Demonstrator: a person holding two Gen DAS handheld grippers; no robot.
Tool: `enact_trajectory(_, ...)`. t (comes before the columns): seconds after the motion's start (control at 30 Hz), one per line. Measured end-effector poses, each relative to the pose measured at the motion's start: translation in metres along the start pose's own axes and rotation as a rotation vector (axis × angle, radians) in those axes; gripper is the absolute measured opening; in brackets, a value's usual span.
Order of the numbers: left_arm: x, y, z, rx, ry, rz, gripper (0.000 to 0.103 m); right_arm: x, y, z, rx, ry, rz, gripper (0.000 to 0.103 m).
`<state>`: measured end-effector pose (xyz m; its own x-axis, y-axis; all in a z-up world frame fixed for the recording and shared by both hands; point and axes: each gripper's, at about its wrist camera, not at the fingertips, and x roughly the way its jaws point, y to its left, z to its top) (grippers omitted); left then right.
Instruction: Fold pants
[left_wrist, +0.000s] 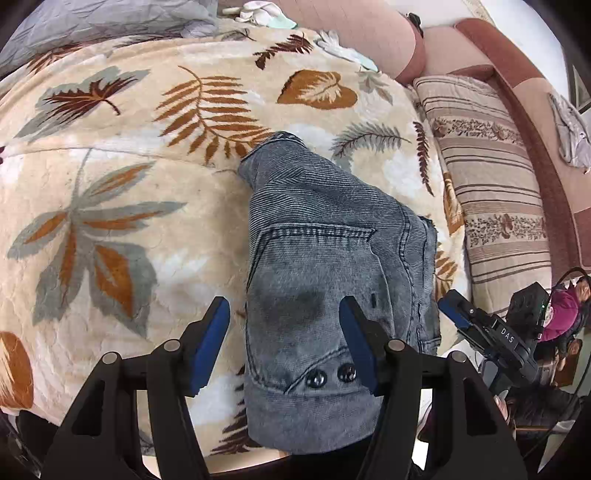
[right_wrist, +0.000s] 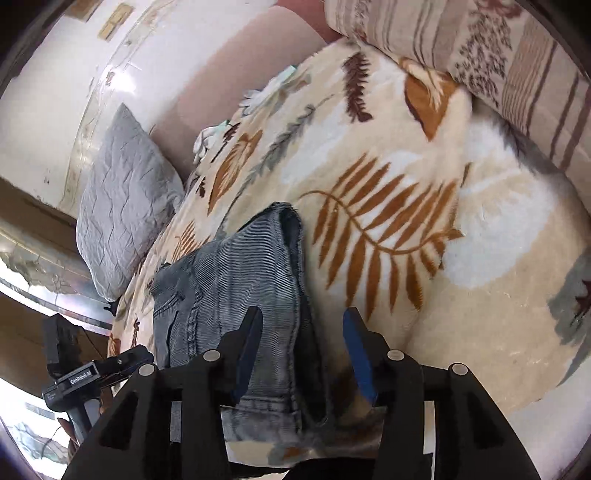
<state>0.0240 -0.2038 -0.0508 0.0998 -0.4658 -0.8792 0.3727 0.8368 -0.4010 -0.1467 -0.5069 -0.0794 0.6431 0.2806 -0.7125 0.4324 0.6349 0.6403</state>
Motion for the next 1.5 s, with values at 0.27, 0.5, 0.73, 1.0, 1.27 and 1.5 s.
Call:
enact_trajectory(0.27, 0.018, -0.021, 0.003, 0.077, 0.002, 0.058, 0.061, 0.034, 0.001, -0.003, -0.001, 0.081, 0.05, 0.057)
enact_trajectory(0.5, 0.022, -0.019, 0.008, 0.072, 0.002, 0.055, 0.062, 0.037, 0.007, 0.001, -0.021, 0.099, 0.085, 0.059)
enact_trajectory(0.73, 0.035, -0.006, 0.008, -0.008, 0.074, -0.036, 0.07, 0.044, 0.006, -0.006, -0.001, 0.108, 0.125, 0.071)
enact_trajectory(1.0, 0.045, -0.004, 0.005, -0.097, 0.13, -0.163, 0.068, 0.047, 0.018, -0.006, -0.008, 0.136, 0.075, 0.055)
enact_trajectory(1.27, 0.002, 0.009, 0.005, -0.078, 0.043, -0.21, 0.019, 0.028, 0.078, -0.015, -0.217, 0.121, 0.033, 0.027)
enact_trajectory(1.5, -0.067, 0.056, 0.038, -0.106, -0.17, -0.126, 0.021, 0.047, 0.168, 0.012, -0.345, 0.089, 0.135, 0.027)
